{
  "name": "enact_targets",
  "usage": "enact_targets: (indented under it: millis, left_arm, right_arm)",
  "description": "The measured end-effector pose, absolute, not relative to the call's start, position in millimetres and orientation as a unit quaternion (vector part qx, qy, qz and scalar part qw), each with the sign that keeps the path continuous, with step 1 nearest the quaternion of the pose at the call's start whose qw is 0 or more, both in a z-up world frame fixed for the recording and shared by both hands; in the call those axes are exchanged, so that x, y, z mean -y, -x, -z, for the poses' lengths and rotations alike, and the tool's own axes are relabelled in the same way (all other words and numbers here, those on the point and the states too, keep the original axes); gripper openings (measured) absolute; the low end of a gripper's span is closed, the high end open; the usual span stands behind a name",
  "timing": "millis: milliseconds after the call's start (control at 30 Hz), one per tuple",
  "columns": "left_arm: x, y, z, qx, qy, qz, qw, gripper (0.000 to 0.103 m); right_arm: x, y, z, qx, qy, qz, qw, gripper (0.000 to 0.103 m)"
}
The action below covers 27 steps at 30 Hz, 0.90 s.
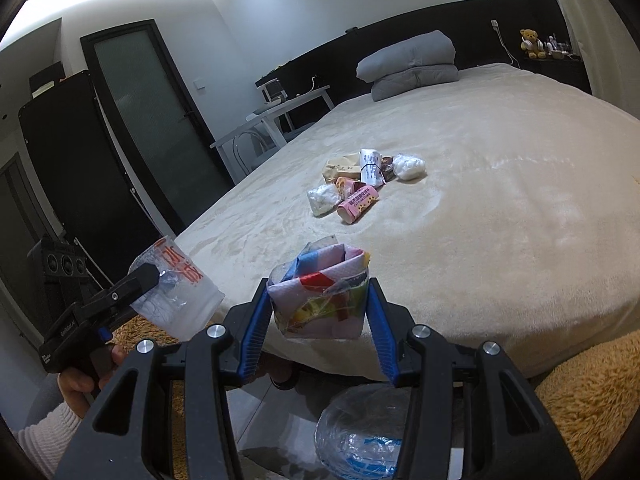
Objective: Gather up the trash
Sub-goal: 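Lift the cup with the left gripper and carry it off the bed, then lower the cup over the clear bin and open the left gripper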
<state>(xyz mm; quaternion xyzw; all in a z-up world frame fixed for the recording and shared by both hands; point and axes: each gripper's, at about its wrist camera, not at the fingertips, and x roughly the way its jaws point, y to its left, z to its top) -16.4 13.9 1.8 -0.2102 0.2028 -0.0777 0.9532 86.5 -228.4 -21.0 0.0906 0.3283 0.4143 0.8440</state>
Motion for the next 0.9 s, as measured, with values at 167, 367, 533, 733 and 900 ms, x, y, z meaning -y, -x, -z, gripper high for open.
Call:
enact_targets:
  millis: [167, 367, 533, 733, 900]
  left_arm:
    - [-8, 13, 11, -0.249, 0.21, 0.058, 0.944, 0.071]
    - [-6, 6, 30, -0.292, 0.212, 0.058, 0.931, 0.071]
    - [-2, 2, 53, -0.323, 0.238, 0.066, 0.913, 0.071]
    - [6, -16, 77, -0.379, 0.227, 0.045, 0.896, 0.071]
    - [5, -29, 102, -0.43, 0.244, 0.031, 0.869, 0.071]
  right_arm:
    - [231, -88, 34, -0.373, -0.116, -0.399, 0.83, 0.047]
    - [230, -86, 52, -0.412, -0.122, -0.38, 0.819, 0.047]
    - [220, -88, 74, -0.451, -0.107, -0.37, 0.805, 0.047]
    - [208, -100, 104, -0.51, -0.099, -0.342, 0.783, 0.047]
    - [201, -112, 134, -0.565, -0.1, -0.315, 0.756, 0.047]
